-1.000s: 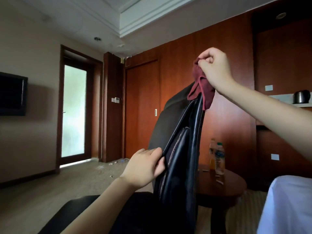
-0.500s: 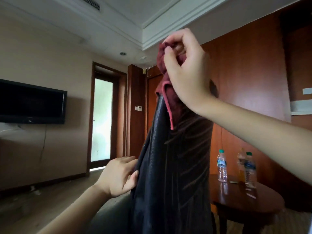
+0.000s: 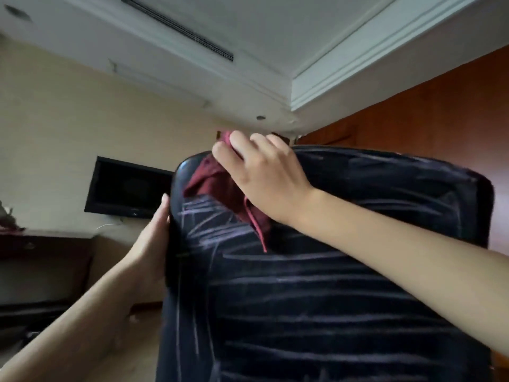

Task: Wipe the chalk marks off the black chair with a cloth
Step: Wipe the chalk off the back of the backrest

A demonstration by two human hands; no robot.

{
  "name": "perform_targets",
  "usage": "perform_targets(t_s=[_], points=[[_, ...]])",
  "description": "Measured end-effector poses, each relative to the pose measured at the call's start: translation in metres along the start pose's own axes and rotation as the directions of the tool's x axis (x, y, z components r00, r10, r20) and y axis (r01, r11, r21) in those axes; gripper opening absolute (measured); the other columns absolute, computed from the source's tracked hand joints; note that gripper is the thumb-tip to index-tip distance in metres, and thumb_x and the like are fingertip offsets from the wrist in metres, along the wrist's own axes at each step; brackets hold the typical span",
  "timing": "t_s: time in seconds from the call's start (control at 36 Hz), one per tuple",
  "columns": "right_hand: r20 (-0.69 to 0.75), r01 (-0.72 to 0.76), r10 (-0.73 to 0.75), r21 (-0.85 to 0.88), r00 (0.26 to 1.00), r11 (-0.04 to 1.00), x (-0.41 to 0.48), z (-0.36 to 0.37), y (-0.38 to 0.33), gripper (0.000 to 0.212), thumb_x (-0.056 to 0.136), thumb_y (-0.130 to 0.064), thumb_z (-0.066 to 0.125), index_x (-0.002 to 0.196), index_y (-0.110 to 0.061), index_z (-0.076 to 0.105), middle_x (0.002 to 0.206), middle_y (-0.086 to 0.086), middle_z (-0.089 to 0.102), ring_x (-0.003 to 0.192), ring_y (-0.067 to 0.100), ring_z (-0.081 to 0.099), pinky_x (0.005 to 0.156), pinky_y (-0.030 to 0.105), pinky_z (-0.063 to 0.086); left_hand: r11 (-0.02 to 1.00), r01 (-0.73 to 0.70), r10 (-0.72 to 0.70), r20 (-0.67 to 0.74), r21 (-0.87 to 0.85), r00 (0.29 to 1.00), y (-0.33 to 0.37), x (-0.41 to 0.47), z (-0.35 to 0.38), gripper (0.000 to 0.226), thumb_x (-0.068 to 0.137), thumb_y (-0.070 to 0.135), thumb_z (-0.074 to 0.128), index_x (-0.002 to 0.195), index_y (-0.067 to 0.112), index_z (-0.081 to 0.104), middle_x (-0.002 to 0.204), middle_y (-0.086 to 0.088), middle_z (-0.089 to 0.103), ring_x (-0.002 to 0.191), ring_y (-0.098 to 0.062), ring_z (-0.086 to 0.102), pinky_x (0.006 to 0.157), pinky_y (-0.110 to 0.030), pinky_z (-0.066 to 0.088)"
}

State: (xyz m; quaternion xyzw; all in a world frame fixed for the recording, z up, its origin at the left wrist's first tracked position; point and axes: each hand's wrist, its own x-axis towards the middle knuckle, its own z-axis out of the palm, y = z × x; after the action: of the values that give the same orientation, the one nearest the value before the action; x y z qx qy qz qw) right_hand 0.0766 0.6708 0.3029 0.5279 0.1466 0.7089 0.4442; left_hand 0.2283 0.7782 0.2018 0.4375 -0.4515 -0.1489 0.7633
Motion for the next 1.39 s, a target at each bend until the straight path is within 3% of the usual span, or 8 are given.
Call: perform_targets(t_s=[0.31, 0.42, 0.53, 0.69, 0.83, 1.0, 1.19, 1.39], points=[[0.301, -0.097, 0.120, -0.088, 0.946, 0.991, -0.048, -0.044, 0.061, 0.017, 0.089, -0.011, 0.035, 0.105, -0.007, 0.041, 0.085, 0.017, 0.058, 0.068, 0.033, 0.058, 0.061, 0.039, 0.044, 0.997, -0.069, 0.070, -0.032, 0.024, 0.997, 0.019, 0.005, -0.002, 0.071, 0.086, 0.072, 0.034, 0.128, 0.022, 0.059, 0.126, -0.008, 0.063, 0.120, -0.028, 0.057, 0.110, -0.047, 0.033], [0.273, -0.193, 0.227, -0.146, 0.935, 0.970, -0.061, -0.049, 0.073, 0.025, 0.089, -0.005, 0.034, 0.112, -0.003, 0.046, 0.086, 0.019, 0.055, 0.073, 0.034, 0.052, 0.064, 0.041, 0.042, 0.953, -0.262, 0.281, -0.127, 0.150, 0.951, 0.049, 0.005, 0.019, 0.046, 0.096, 0.049, 0.041, 0.113, 0.014, 0.068, 0.115, -0.014, 0.068, 0.113, -0.027, 0.061, 0.101, -0.042, 0.043], [0.214, -0.378, 0.391, -0.099, 0.895, 0.920, -0.048, -0.041, 0.061, 0.027, 0.088, -0.001, 0.039, 0.109, -0.002, 0.055, 0.091, 0.018, 0.057, 0.079, 0.035, 0.049, 0.067, 0.043, 0.042, 0.908, -0.355, 0.379, -0.072, 0.225, 0.923, 0.053, 0.000, 0.037, 0.042, 0.087, 0.051, 0.048, 0.089, 0.018, 0.074, 0.097, -0.019, 0.063, 0.089, -0.030, 0.057, 0.085, -0.040, 0.044], [0.196, -0.521, 0.512, -0.003, 0.836, 0.853, -0.007, -0.018, 0.021, 0.035, 0.095, -0.038, 0.045, 0.091, -0.009, 0.063, 0.087, 0.008, 0.060, 0.080, 0.029, 0.052, 0.069, 0.037, 0.039, 0.875, -0.412, 0.457, -0.158, 0.253, 0.875, 0.048, 0.000, 0.046, 0.041, 0.090, 0.049, 0.044, 0.074, 0.024, 0.073, 0.078, -0.007, 0.065, 0.077, -0.020, 0.060, 0.077, -0.037, 0.046], [0.207, -0.500, 0.465, 0.174, 0.861, 0.848, 0.017, -0.001, -0.017, 0.024, 0.078, -0.005, 0.053, 0.097, -0.005, 0.068, 0.087, 0.012, 0.061, 0.078, 0.035, 0.054, 0.064, 0.042, 0.043, 0.888, -0.402, 0.448, -0.222, 0.222, 0.866, 0.048, 0.001, 0.039, 0.040, 0.099, 0.040, 0.042, 0.087, 0.014, 0.071, 0.099, -0.019, 0.070, 0.097, -0.030, 0.065, 0.096, -0.048, 0.045], [0.274, -0.453, 0.370, 0.373, 0.888, 0.810, 0.027, -0.001, -0.059, 0.037, 0.081, -0.005, 0.047, 0.112, 0.006, 0.063, 0.092, 0.018, 0.058, 0.081, 0.036, 0.052, 0.067, 0.045, 0.045, 0.888, -0.414, 0.451, -0.204, 0.198, 0.869, 0.046, -0.003, 0.029, 0.039, 0.100, 0.036, 0.039, 0.085, 0.022, 0.072, 0.095, -0.014, 0.071, 0.091, -0.023, 0.065, 0.088, -0.044, 0.047], [0.254, -0.361, 0.295, 0.276, 0.921, 0.891, -0.023, -0.028, -0.024, 0.035, 0.088, -0.012, 0.042, 0.104, -0.001, 0.071, 0.086, 0.013, 0.060, 0.078, 0.031, 0.056, 0.062, 0.043, 0.049, 0.874, -0.388, 0.446, -0.166, 0.293, 0.880, 0.053, -0.003, 0.023, 0.034, 0.088, 0.051, 0.054, 0.082, 0.027, 0.077, 0.090, -0.007, 0.073, 0.095, -0.024, 0.064, 0.096, -0.047, 0.044], [0.104, -0.597, 0.592, 0.021, 0.799, 0.802, -0.089, -0.070, 0.067, 0.026, 0.083, 0.006, 0.057, 0.107, 0.006, 0.067, 0.095, 0.021, 0.060, 0.086, 0.026, 0.049, 0.073, 0.035, 0.045, 0.849, -0.385, 0.456, -0.134, 0.361, 0.880, 0.053, -0.009, 0.034, 0.039, 0.086, 0.051, 0.045, 0.078, 0.027, 0.074, 0.084, -0.008, 0.069, 0.084, -0.021, 0.062, 0.080, -0.039, 0.046]])
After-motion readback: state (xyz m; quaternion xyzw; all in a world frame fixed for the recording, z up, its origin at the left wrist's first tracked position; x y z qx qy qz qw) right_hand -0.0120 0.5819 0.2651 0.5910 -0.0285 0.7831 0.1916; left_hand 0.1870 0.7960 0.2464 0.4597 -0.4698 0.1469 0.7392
